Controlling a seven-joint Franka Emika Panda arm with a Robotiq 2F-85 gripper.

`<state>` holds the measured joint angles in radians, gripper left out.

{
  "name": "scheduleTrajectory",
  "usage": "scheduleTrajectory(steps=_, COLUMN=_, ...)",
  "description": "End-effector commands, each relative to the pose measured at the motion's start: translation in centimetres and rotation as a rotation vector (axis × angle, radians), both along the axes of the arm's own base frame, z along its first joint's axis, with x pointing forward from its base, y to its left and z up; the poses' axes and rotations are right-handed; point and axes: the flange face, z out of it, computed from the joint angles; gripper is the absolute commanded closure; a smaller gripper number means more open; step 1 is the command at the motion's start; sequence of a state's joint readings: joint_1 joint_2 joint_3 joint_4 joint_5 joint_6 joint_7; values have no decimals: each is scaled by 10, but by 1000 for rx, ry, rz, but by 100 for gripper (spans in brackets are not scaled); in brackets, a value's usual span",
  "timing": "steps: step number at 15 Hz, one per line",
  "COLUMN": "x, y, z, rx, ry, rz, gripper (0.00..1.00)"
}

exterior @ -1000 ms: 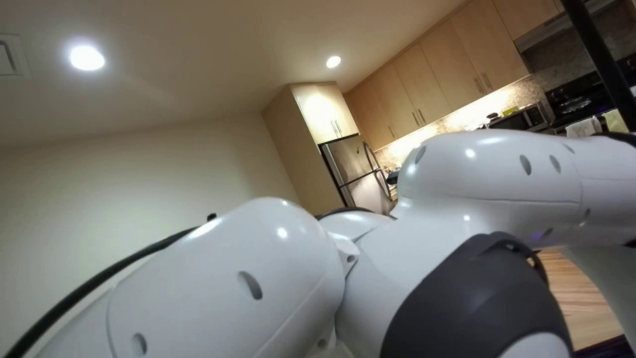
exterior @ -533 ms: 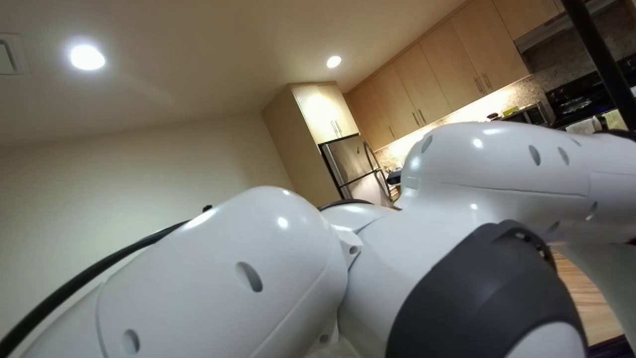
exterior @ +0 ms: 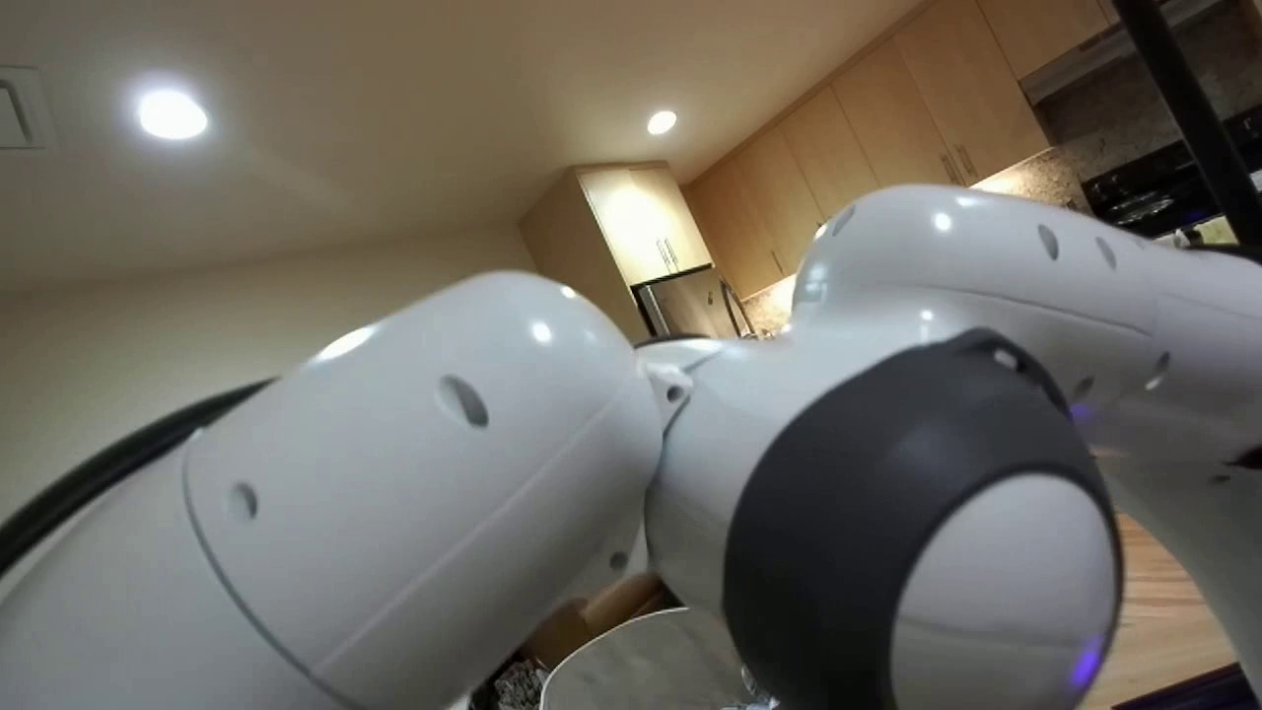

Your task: Pick up the clothing from the sofa and put it in the laundry bag

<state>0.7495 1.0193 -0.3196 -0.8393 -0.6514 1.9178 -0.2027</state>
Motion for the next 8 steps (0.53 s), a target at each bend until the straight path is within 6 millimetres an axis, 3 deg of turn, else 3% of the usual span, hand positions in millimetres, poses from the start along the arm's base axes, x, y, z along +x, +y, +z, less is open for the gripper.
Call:
scheduleTrajectory(steps=1, x=-24, y=-38, z=42, rx=39, ry=87, rz=-124, gripper=98)
scheduleTrajectory(steps=7, x=-56, y=-94, z=83, rx=153, ry=11, rz=-355, gripper=98)
scheduleTrajectory(steps=8, x=-33, y=-77, z=65, rx=122, ry=46, rz=-299, gripper=96)
